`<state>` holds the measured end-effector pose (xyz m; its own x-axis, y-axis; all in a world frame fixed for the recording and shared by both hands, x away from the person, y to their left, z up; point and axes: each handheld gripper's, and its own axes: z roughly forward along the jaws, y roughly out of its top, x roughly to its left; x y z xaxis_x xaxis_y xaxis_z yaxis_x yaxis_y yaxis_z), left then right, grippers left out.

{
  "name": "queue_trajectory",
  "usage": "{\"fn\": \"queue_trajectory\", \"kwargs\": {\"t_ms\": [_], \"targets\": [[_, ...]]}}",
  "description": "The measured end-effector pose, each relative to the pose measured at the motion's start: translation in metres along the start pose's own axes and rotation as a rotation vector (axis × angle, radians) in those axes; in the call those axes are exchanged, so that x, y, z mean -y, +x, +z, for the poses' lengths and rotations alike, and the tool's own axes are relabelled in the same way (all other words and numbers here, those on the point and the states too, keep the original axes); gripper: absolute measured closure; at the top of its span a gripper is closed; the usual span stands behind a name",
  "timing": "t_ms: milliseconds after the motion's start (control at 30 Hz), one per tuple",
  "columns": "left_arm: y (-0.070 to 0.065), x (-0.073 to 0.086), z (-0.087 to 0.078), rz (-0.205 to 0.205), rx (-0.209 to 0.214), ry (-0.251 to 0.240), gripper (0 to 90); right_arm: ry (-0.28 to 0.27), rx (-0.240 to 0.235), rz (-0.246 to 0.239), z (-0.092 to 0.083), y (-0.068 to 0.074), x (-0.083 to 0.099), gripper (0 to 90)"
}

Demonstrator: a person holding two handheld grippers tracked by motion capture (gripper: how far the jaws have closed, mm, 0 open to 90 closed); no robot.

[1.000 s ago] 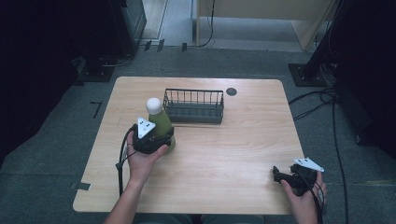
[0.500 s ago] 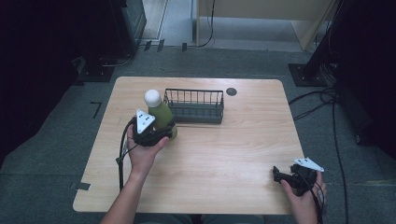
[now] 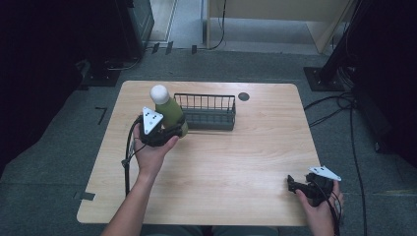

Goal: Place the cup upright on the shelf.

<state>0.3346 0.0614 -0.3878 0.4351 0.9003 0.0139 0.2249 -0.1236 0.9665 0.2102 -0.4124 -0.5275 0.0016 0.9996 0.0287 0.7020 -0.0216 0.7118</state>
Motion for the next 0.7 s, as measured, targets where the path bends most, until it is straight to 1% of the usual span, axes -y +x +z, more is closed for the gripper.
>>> {"fn": "queue_trajectory", "kwargs": {"t_ms": [67, 333, 467, 567, 700], "targets": [[0.001, -0.005, 0.001, -0.005, -0.008, -0.002, 21.4, 0.0, 0.0, 0.001, 0.0, 0.0, 0.0, 0.0], [-0.001, -0.031, 0.006, -0.002, 0.019, -0.018, 21.4, 0.0, 0.0, 0.001, 0.0, 0.0, 0.0, 0.0], [-0.006, -0.044, 0.009, 0.019, -0.003, -0.02, 21.4, 0.0, 0.0, 0.0, 0.0, 0.0, 0.0, 0.0], [-0.006, -0.052, 0.014, 0.009, 0.018, -0.037, 21.4, 0.0, 0.0, 0.001, 0.0, 0.0, 0.0, 0.0], [-0.004, -0.059, 0.022, 0.006, 0.018, -0.042, 21.4, 0.0, 0.0, 0.0, 0.0, 0.0, 0.0, 0.0]]}}
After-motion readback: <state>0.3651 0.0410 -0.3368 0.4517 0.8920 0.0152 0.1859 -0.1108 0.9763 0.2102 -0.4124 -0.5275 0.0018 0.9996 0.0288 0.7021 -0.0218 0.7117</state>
